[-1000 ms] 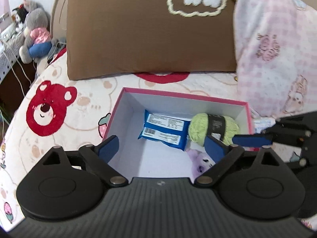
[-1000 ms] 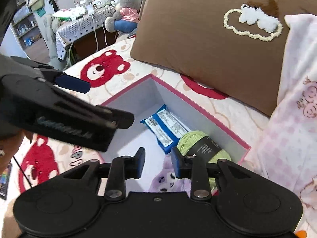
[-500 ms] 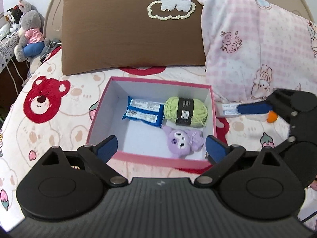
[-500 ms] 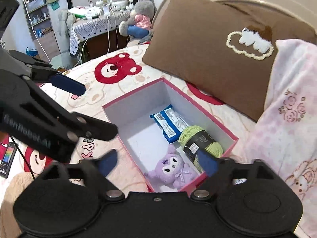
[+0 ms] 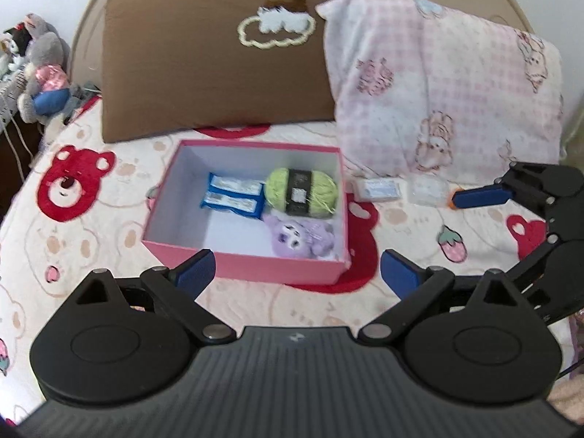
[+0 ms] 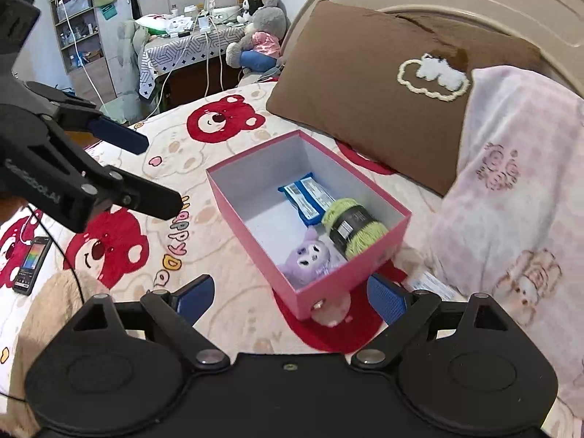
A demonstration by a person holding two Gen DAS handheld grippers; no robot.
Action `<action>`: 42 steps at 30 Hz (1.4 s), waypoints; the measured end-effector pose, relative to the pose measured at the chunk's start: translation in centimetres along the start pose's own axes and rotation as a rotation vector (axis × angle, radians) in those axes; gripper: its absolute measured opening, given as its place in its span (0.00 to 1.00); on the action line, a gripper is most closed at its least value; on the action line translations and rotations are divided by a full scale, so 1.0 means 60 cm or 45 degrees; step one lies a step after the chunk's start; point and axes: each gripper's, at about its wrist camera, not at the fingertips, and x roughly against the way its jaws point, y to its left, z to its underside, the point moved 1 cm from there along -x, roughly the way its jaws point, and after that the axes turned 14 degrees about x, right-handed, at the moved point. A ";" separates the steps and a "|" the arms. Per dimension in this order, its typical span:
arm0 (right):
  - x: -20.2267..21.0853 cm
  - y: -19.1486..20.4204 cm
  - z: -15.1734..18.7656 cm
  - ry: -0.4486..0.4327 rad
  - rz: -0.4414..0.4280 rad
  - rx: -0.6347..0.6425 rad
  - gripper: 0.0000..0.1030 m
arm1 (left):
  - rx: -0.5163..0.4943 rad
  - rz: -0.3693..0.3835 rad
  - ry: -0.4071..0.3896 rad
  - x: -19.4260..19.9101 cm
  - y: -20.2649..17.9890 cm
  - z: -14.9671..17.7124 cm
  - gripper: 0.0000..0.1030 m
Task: Organize objects
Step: 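Raise the open left gripper away from the box, then move the open left gripper toward the orange makeup sponge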
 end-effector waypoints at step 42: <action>0.047 -0.073 0.230 0.124 0.157 -0.446 0.90 | -0.133 0.241 0.221 -0.190 -0.178 0.091 0.99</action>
